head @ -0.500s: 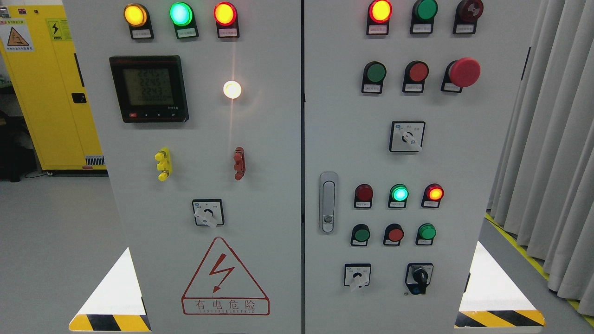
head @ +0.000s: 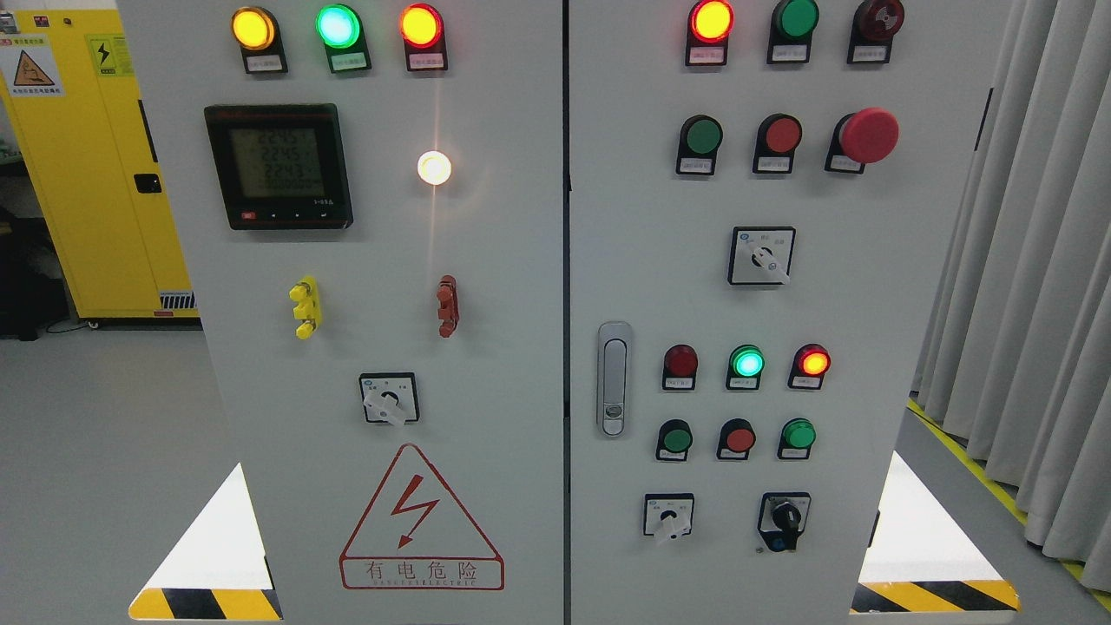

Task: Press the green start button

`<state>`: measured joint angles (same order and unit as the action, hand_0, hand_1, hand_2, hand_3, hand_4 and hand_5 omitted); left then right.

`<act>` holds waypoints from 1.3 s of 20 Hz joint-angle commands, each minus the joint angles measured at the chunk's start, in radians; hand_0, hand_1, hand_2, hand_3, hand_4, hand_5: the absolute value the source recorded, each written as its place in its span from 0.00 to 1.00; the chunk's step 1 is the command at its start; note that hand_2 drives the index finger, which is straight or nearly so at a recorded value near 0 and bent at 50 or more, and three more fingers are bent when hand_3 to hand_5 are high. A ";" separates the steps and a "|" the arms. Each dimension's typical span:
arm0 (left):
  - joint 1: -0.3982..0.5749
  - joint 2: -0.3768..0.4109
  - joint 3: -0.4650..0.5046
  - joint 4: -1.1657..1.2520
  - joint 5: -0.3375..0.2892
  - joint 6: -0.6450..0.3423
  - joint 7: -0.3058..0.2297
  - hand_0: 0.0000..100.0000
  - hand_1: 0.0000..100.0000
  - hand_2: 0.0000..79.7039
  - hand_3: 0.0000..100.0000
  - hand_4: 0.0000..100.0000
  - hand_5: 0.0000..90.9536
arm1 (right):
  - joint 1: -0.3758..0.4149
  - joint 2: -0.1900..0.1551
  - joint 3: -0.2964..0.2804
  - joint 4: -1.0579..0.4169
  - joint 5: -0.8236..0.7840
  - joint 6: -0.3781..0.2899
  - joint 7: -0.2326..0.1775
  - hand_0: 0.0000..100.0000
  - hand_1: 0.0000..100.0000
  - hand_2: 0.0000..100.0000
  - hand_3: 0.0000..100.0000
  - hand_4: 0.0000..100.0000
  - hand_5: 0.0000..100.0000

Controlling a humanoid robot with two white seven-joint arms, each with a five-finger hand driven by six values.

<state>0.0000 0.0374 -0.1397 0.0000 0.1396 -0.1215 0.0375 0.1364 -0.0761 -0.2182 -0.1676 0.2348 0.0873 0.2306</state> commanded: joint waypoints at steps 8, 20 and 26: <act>-0.015 0.002 -0.001 -0.026 0.000 0.000 -0.001 0.12 0.56 0.00 0.00 0.00 0.00 | 0.005 0.001 0.299 -0.297 0.018 -0.038 0.007 0.19 0.27 0.00 0.00 0.00 0.00; -0.015 -0.048 0.002 -0.026 0.000 0.000 -0.001 0.12 0.56 0.00 0.00 0.00 0.00 | 0.161 -0.050 0.393 -1.045 0.368 -0.199 -0.023 0.18 0.36 0.00 0.02 0.08 0.00; -0.012 -0.096 0.002 -0.025 0.000 0.000 -0.001 0.12 0.56 0.00 0.00 0.00 0.00 | 0.167 -0.068 0.356 -1.311 0.546 -0.333 -0.197 0.16 0.40 0.00 0.23 0.26 0.12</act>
<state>0.0000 0.0002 -0.1389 0.0000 0.1396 -0.1215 0.0371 0.2819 -0.1117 0.1003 -0.9725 0.6177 -0.2055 0.1078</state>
